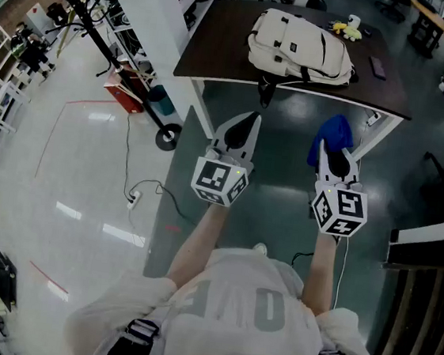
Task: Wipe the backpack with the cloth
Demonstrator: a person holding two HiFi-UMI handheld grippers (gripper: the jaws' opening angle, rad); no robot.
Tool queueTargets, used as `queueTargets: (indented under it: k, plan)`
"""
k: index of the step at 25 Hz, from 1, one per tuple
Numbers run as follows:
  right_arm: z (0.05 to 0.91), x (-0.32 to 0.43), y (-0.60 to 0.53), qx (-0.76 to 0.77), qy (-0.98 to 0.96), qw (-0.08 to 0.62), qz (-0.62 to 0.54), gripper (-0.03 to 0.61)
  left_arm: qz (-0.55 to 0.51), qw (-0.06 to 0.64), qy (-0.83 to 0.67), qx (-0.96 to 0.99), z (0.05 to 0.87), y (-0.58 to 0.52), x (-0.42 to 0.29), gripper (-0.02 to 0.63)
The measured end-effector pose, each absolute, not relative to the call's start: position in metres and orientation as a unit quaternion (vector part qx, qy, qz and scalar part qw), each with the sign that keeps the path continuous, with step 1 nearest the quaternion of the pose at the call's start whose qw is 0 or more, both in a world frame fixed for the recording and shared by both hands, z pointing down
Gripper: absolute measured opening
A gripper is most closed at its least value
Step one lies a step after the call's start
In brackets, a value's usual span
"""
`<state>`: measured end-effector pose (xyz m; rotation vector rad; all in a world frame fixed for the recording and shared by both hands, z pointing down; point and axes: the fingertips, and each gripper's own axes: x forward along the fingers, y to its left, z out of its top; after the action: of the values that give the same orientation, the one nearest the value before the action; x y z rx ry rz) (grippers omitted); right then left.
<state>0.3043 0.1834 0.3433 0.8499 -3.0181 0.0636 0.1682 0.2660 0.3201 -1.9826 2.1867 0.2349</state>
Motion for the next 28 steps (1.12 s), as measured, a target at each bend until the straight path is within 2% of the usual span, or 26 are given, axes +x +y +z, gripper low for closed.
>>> queueTargets:
  k: [17,28]
  plan:
    - [0.354,0.291,0.158,0.248,-0.968,0.007,0.029,0.043,0.088,0.073,0.752,-0.650,0.333,0.246,0.154,0.005]
    - [0.381,0.183,0.135,0.173,-0.982,0.028,0.074,0.043,0.093,0.057,0.770,-0.629,0.366,0.216,0.079,0.005]
